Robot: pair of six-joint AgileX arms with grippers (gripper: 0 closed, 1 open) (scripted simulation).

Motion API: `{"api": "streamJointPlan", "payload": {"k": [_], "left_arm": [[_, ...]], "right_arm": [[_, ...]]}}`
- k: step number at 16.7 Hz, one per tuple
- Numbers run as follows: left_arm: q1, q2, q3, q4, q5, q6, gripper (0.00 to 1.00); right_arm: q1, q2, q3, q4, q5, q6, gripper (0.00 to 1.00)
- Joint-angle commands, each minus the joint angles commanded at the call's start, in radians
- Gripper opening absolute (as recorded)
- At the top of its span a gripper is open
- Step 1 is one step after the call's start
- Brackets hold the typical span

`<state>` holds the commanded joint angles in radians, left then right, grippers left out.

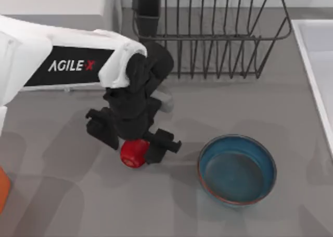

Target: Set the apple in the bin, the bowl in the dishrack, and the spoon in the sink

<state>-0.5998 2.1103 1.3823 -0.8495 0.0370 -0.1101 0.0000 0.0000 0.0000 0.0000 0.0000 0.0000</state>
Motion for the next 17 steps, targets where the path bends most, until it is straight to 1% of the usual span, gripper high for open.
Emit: {"api": "streamJointPlan", "payload": {"k": [6,7,14,15,17], "left_arm": [[0.000,0.000,0.000,0.000,0.000,0.000,0.02],[0.000,0.000,0.000,0.000,0.000,0.000,0.00],[0.000,0.000,0.000,0.000,0.000,0.000,0.00],[0.006,-0.013,0.002,-0.006,-0.019,0.010,0.00],[0.004,-0.016,0.018,-0.023,-0.018,0.011,0.00]], "right_arm": [[0.000,0.000,0.000,0.000,0.000,0.000,1.00],[0.000,0.000,0.000,0.000,0.000,0.000,1.00],[0.000,0.000,0.000,0.000,0.000,0.000,1.00],[0.000,0.000,0.000,0.000,0.000,0.000,1.00],[0.000,0.000,0.000,0.000,0.000,0.000,1.00]]}}
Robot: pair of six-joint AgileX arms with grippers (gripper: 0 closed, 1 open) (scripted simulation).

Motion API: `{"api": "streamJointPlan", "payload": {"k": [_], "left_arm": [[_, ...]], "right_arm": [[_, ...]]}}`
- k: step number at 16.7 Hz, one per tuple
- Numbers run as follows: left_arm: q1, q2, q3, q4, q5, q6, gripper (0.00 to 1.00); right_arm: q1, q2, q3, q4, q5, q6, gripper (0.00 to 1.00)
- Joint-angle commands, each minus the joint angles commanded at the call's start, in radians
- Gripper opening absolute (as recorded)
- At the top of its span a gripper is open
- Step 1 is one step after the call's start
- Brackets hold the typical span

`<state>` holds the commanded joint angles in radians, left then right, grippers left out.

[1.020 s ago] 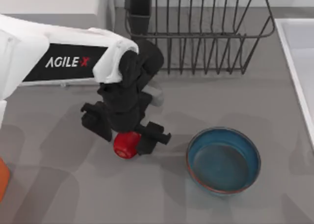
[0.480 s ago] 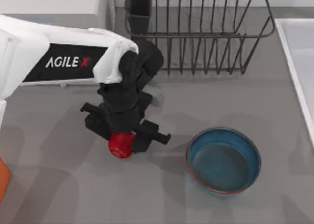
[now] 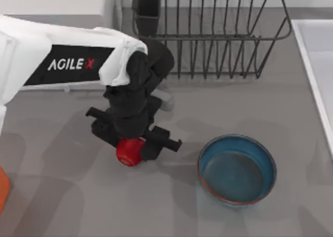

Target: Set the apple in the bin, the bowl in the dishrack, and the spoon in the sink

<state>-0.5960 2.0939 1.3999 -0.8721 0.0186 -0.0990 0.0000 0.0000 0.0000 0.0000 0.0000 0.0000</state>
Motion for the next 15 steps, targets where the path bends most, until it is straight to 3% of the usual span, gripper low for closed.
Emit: {"api": "streamJointPlan", "payload": {"k": [8,15], "left_arm": [[-0.001,-0.092,0.210,-0.314,-0.001,-0.004,0.00],[0.014,-0.116,0.217,-0.349,-0.012,-0.001,0.00]], "right_arm": [[0.000,0.000,0.000,0.000,0.000,0.000,1.00],[0.000,0.000,0.000,0.000,0.000,0.000,1.00]]}}
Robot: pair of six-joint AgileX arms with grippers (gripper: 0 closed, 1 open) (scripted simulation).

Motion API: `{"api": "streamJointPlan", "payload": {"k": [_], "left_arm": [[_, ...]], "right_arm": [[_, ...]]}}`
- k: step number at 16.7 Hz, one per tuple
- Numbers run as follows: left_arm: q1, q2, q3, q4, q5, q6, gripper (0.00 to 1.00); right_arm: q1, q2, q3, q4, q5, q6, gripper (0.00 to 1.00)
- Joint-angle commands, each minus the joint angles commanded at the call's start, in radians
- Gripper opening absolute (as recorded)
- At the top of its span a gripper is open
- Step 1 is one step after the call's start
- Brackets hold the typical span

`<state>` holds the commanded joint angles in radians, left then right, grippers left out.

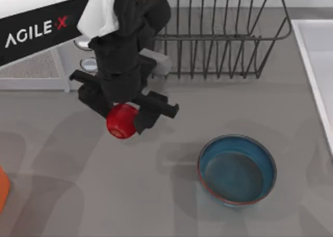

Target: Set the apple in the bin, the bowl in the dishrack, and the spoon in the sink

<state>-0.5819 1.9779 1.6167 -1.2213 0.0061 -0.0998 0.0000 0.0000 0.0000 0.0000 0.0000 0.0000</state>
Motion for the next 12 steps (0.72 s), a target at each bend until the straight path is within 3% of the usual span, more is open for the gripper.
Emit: {"api": "streamJointPlan", "payload": {"k": [3,12], "left_arm": [[0.089,-0.087,-0.079,-0.030,-0.070,0.013,0.00],[0.540,-0.483,-0.408,-0.150,-0.407,0.075,0.00]], "right_arm": [[0.000,0.000,0.000,0.000,0.000,0.000,1.00],[0.000,0.000,0.000,0.000,0.000,0.000,1.00]]}}
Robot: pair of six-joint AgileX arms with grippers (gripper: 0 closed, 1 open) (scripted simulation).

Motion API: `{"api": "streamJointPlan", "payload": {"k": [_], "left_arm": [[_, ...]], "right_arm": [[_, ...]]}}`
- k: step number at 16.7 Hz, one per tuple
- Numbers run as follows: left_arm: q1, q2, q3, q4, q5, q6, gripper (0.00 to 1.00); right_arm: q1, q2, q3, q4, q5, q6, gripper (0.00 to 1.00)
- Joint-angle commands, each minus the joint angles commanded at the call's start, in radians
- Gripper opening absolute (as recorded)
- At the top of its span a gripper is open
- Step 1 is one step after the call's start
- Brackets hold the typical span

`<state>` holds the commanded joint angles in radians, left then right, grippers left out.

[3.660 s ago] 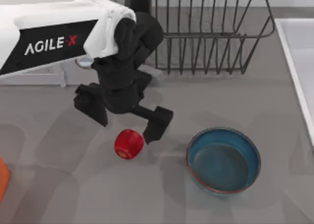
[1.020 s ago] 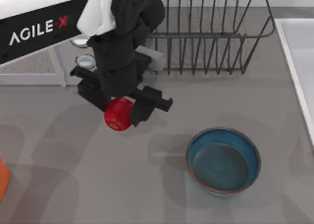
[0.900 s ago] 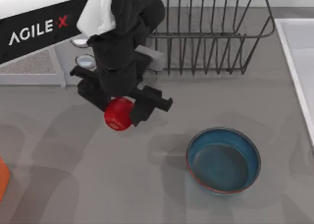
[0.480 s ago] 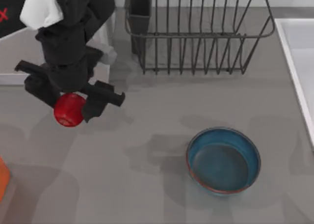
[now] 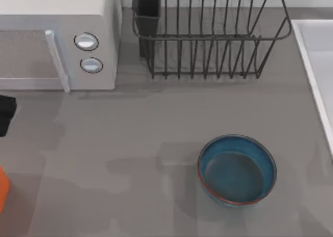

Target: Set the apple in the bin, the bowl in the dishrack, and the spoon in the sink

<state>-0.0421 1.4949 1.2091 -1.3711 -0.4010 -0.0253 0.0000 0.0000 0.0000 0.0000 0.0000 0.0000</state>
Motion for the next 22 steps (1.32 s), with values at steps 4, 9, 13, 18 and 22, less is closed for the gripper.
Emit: {"api": "streamJointPlan", "payload": {"k": [4,9,13,18,22], "left_arm": [[0.032,-0.027,-0.029,-0.015,-0.029,0.005,0.00],[0.014,-0.026,-0.032,0.063,0.078,-0.018,0.00],[0.080,-0.027,-0.200,0.213,0.019,0.059,0.00],[0.142,-0.024,-0.286,0.296,-0.037,0.126,0.00],[0.142,-0.024,-0.286,0.296,-0.037,0.126,0.15]], "right_arm": [[0.000,0.000,0.000,0.000,0.000,0.000,1.00],[0.000,0.000,0.000,0.000,0.000,0.000,1.00],[0.000,0.000,0.000,0.000,0.000,0.000,1.00],[0.000,0.000,0.000,0.000,0.000,0.000,1.00],[0.000,0.000,0.000,0.000,0.000,0.000,1.00]]}}
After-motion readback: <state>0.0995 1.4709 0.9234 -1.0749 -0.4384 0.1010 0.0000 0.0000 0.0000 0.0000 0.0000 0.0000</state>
